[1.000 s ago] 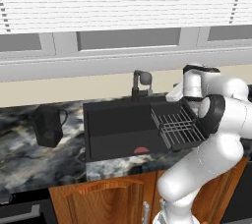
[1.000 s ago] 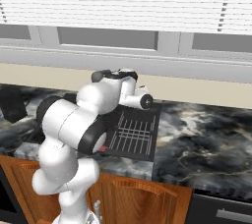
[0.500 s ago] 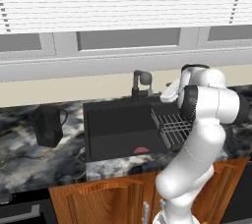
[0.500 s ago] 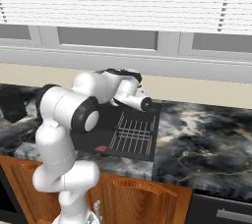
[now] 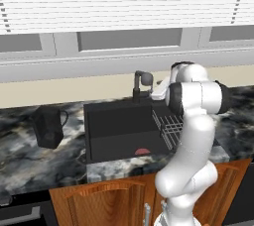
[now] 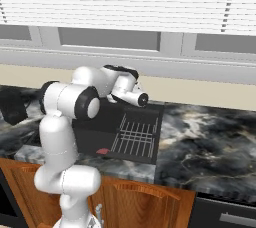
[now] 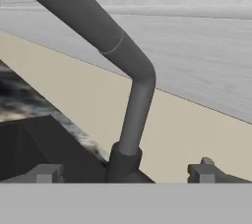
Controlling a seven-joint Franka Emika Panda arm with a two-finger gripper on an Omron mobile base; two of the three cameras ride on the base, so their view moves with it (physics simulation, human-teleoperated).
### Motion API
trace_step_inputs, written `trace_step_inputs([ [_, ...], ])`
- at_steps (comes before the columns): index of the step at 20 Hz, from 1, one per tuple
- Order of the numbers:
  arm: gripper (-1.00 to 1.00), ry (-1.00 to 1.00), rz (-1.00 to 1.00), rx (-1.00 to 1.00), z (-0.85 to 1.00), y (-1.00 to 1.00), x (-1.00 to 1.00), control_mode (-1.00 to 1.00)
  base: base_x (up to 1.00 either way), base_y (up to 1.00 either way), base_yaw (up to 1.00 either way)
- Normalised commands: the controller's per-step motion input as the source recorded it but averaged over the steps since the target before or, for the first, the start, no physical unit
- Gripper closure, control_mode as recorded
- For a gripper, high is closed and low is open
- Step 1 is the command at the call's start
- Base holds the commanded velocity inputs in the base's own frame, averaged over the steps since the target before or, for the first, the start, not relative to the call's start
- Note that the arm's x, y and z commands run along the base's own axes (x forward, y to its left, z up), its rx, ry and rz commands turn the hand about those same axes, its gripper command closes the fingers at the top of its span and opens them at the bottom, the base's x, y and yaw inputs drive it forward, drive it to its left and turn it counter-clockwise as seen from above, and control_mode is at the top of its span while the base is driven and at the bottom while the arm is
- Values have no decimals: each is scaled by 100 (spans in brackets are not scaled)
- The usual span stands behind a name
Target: Turn on the sink faucet and place the jug under the water for a few seconds to fill it up.
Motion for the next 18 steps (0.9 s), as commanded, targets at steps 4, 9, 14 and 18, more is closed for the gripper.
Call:
trace_step_inputs([
  [4, -100, 0, 2, 0, -9, 3, 24, -100, 0, 0, 0],
  [9, -100, 0, 0, 0, -11, -1, 10, -100, 0, 0, 0],
  [14, -100, 0, 0, 0, -16, -12, 24, -100, 0, 0, 0],
  [18, -100, 0, 0, 1, -9, -21, 45, -100, 0, 0, 0],
])
